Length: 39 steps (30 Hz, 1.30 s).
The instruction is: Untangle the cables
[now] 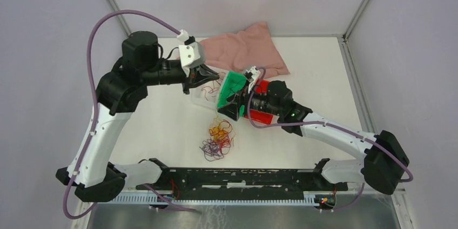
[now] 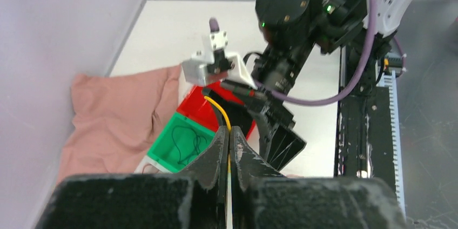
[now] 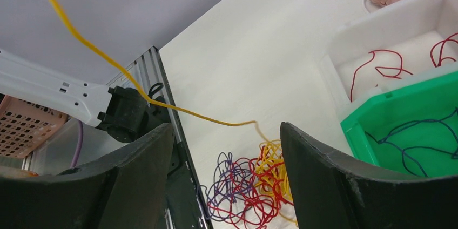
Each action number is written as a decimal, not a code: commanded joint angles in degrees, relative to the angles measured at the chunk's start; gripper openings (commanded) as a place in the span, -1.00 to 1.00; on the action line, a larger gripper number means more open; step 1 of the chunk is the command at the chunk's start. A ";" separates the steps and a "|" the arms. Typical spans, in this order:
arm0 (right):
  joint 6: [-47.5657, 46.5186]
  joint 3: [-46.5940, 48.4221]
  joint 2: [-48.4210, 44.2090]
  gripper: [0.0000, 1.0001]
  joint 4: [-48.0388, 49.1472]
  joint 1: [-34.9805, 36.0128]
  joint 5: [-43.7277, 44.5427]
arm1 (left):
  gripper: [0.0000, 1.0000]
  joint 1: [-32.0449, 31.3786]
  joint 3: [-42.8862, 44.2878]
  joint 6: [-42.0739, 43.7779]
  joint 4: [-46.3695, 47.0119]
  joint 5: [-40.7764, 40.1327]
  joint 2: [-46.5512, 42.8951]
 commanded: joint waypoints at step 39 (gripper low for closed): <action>6.33 -5.18 18.99 0.35 12.17 7.93 8.95 | -0.94 -0.22 20.19 4.25 73.39 -14.46 1.44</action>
